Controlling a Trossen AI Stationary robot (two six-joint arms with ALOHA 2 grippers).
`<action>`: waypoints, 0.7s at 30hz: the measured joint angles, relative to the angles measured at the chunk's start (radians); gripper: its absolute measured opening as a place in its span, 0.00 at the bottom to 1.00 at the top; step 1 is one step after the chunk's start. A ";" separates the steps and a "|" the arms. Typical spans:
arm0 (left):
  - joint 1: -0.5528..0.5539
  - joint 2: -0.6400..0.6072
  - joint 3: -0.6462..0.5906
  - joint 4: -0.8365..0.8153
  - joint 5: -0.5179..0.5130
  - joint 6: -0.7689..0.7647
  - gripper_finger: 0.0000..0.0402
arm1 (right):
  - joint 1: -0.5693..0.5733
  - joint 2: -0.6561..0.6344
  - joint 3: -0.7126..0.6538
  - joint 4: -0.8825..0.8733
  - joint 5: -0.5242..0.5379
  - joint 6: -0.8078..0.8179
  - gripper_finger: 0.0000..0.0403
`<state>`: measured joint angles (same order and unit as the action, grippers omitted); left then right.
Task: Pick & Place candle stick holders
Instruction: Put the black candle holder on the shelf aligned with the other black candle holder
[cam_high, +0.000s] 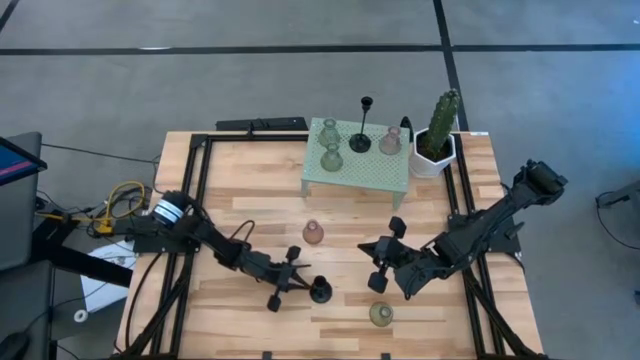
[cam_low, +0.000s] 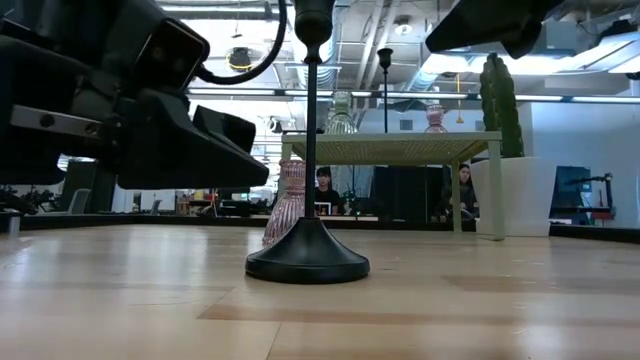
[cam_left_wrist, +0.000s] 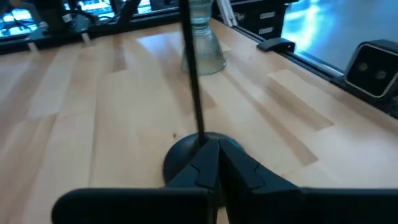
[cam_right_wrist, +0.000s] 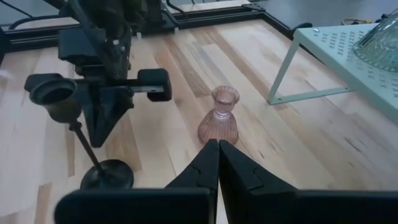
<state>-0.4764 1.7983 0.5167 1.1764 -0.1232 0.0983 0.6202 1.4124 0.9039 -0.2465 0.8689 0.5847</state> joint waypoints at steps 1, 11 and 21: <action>0.000 0.005 0.006 0.000 0.001 -0.001 0.02 | 0.001 0.000 0.000 -0.002 0.000 0.000 0.00; 0.020 0.014 0.012 -0.005 -0.003 -0.036 0.12 | 0.001 -0.001 0.000 0.002 0.000 0.000 0.00; 0.019 0.014 0.056 -0.009 -0.002 -0.037 0.38 | -0.001 -0.001 0.000 0.002 0.000 0.000 0.00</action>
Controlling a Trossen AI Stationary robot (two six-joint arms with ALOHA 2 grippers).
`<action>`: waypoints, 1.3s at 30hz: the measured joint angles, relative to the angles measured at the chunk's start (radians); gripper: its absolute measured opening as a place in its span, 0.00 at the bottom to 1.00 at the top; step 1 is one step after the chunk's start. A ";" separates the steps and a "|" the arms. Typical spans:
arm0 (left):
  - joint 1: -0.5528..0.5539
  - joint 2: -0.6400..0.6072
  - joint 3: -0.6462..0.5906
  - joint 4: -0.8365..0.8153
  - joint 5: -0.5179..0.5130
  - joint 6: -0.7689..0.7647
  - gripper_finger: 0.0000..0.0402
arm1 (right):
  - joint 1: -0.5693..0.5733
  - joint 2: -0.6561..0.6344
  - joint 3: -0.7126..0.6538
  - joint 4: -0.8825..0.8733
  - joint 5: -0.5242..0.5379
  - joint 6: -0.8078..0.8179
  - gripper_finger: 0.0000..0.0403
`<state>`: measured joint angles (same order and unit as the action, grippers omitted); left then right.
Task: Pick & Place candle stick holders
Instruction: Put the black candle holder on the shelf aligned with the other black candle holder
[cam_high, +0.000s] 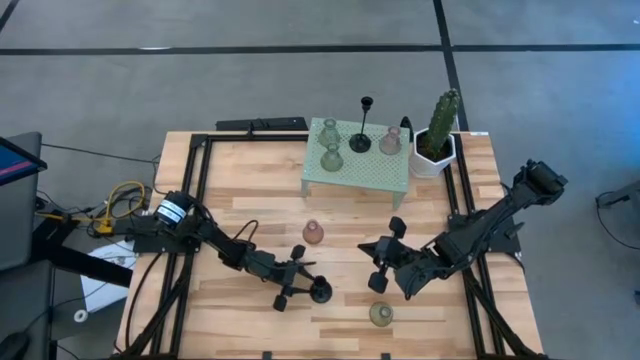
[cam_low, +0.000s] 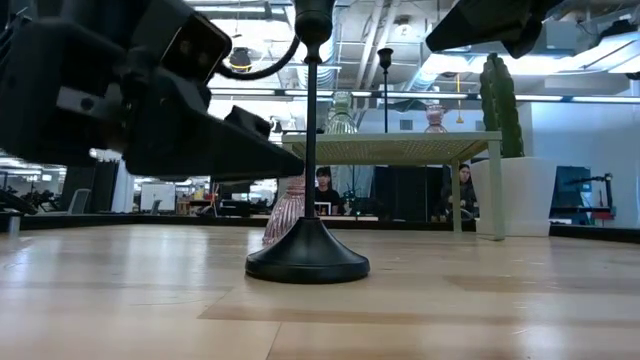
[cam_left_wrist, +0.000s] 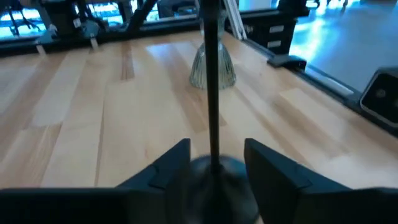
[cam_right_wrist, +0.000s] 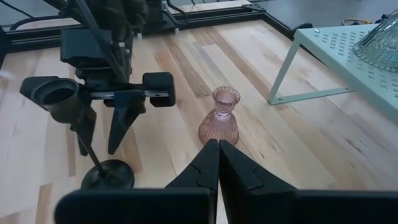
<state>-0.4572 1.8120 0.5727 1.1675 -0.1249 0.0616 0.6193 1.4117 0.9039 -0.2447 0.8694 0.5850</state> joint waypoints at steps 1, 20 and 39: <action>0.000 0.000 0.007 0.001 0.000 0.000 0.40 | 0.000 0.000 0.000 0.000 0.000 0.000 0.00; 0.027 0.000 0.017 -0.030 -0.002 -0.097 0.45 | 0.000 0.000 0.000 0.024 0.021 0.000 0.00; 0.023 0.098 0.084 -0.031 0.007 -0.107 0.44 | 0.000 0.000 0.000 0.022 0.022 0.000 0.00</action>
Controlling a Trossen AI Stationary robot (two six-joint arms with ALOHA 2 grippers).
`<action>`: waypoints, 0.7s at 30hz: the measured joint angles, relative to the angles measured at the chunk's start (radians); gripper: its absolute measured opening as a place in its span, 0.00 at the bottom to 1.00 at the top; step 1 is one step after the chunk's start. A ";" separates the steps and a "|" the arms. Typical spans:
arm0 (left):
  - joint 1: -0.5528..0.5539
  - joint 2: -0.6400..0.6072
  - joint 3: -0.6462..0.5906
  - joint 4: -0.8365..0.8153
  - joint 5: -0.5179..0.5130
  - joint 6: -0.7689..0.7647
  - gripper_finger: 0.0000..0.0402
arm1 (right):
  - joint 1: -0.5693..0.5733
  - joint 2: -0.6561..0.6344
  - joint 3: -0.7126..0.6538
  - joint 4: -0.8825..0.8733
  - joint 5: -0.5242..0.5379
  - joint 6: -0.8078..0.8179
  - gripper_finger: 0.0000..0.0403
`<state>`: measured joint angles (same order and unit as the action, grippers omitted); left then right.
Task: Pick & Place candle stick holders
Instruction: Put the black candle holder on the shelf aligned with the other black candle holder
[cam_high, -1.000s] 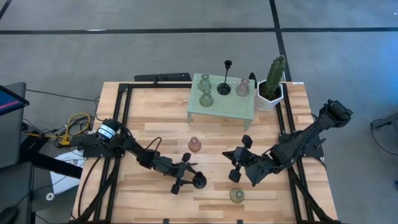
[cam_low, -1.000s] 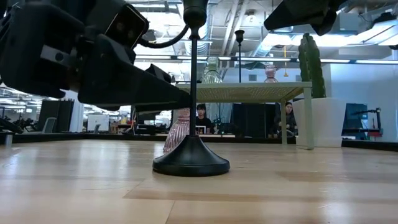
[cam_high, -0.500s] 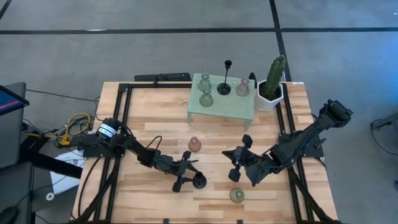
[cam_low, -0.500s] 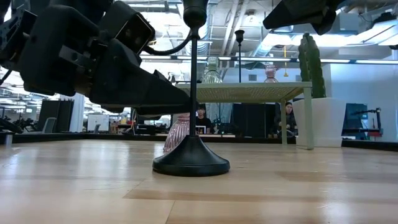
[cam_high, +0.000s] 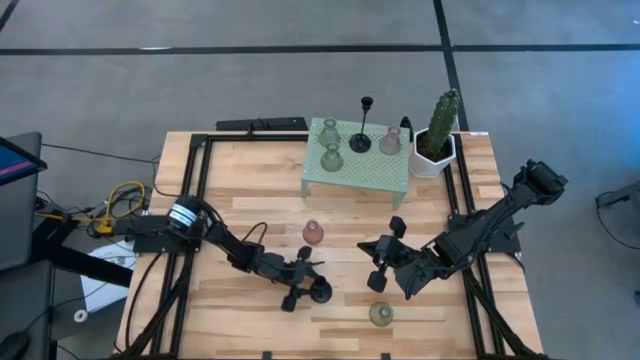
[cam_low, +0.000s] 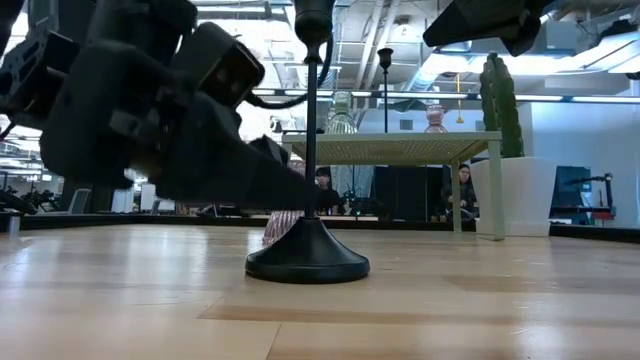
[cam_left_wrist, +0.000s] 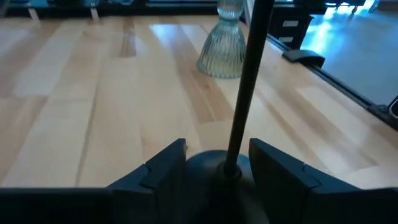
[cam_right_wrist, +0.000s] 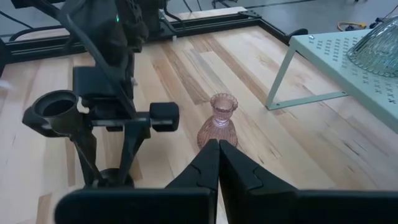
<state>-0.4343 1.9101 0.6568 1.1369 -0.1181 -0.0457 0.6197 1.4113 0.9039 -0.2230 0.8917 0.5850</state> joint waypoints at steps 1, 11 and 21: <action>0.000 0.007 0.004 -0.001 0.001 -0.011 0.44 | 0.001 0.000 0.000 0.000 0.000 0.000 0.00; 0.000 0.011 0.011 0.001 0.015 -0.019 0.38 | 0.002 0.000 0.000 -0.001 0.000 -0.008 0.00; 0.000 0.011 0.011 0.001 0.016 -0.007 0.10 | 0.002 0.000 0.000 -0.001 0.000 -0.008 0.00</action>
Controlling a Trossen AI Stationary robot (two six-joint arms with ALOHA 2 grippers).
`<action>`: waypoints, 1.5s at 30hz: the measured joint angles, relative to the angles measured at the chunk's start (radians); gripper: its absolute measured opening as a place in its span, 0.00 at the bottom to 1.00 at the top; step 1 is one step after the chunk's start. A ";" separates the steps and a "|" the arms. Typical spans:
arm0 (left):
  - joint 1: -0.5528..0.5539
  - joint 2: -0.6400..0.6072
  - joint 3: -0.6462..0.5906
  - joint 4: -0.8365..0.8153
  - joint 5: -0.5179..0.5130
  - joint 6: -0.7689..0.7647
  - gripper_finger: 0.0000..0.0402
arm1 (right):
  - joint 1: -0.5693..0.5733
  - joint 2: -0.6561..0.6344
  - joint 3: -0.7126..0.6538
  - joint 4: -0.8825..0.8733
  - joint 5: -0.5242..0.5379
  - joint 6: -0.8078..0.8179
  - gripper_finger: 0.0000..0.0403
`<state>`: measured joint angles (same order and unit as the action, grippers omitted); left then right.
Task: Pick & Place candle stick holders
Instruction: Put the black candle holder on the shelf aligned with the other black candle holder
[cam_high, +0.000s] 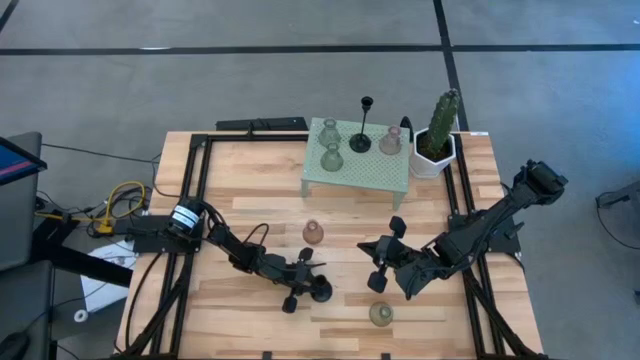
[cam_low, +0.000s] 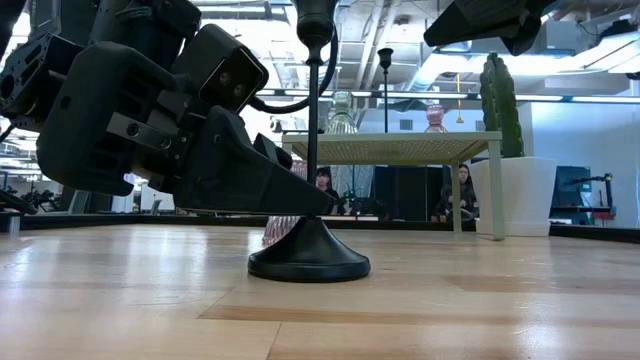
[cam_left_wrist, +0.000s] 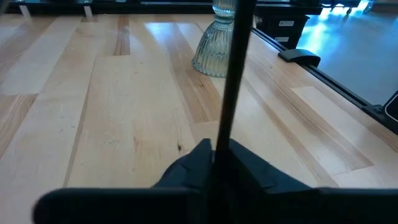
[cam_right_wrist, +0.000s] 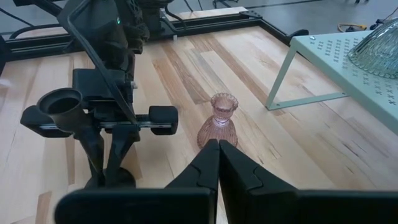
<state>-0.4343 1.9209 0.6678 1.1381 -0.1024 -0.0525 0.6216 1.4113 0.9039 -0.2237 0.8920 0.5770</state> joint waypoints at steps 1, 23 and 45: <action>0.000 0.000 0.000 0.001 -0.001 0.002 0.08 | 0.000 0.000 0.000 0.000 0.000 0.000 0.00; 0.017 -0.002 -0.001 0.008 0.000 -0.063 0.09 | 0.000 0.000 0.000 0.000 0.000 0.000 0.00; 0.017 -0.019 0.010 -0.006 -0.001 -0.061 0.03 | -0.025 0.000 0.000 0.076 0.000 -0.037 0.00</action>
<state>-0.4171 1.9024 0.6776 1.1317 -0.1036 -0.1135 0.5968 1.4113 0.9039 -0.1473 0.8917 0.5396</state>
